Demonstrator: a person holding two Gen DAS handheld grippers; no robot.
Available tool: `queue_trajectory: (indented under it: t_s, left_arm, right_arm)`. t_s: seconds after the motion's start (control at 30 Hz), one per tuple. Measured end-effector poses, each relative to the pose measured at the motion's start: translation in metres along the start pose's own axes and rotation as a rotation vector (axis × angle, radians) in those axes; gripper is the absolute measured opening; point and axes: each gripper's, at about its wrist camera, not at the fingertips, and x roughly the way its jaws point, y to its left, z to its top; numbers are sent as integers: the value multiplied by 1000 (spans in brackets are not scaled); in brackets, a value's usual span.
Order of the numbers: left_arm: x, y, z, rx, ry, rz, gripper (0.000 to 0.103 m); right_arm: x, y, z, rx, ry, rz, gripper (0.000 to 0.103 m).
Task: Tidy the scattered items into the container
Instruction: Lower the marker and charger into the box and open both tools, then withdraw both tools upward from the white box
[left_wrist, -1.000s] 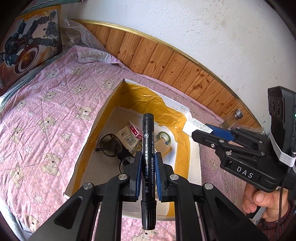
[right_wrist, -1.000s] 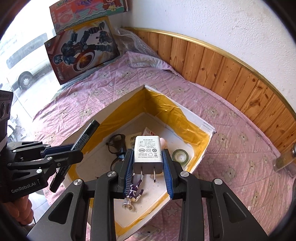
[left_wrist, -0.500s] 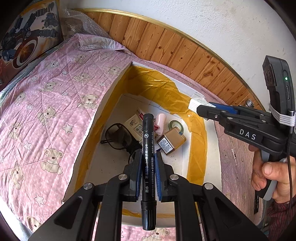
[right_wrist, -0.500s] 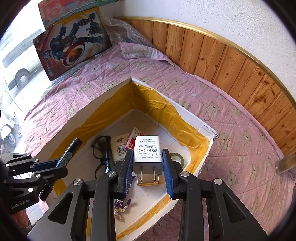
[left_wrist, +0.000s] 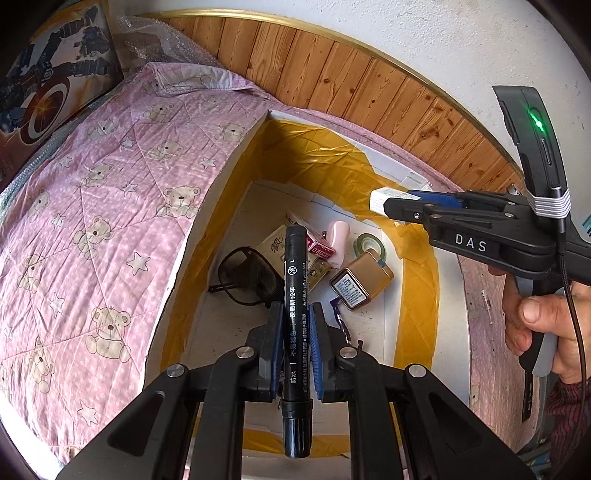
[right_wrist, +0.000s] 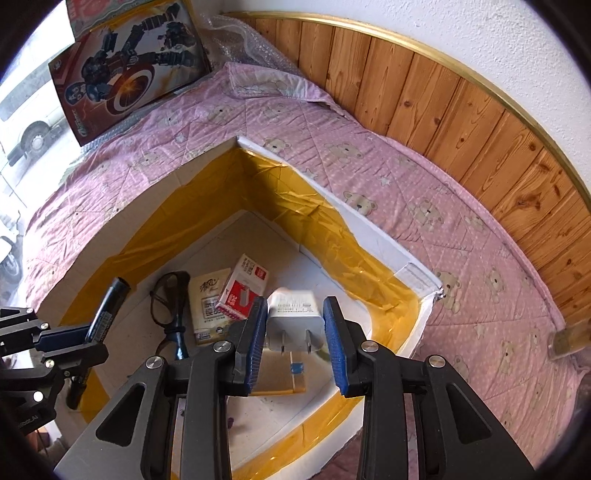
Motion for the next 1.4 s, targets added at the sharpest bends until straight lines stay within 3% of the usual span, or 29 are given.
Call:
queue_trajectory:
  t_s: [0.03, 0.1, 0.17, 0.43, 0.9, 1.2, 1.4]
  left_arm:
    - [2, 1, 0, -1, 6, 13, 17]
    - [3, 2, 1, -5, 6, 44, 36]
    - [1, 5, 0, -16, 3, 35, 41]
    - [-8, 16, -3, -44, 5, 46, 41]
    - [-20, -1, -10, -10, -6, 41, 41]
    - [-41, -15, -16, 41, -54, 56, 41]
    - [-65, -27, -28, 72, -94, 27, 41]
  right_arm:
    - [0, -1, 0, -2, -1, -10, 54]
    - [-1, -5, 0, 2, -5, -19, 55]
    - [-3, -9, 0, 15, -4, -7, 55]
    - [-9, -13, -8, 53, 8, 51, 55]
    - [-34, 22, -30, -64, 44, 62, 56]
    - [-55, 42, -52, -137, 56, -79, 63]
    - [-76, 52, -66, -100, 70, -3, 63]
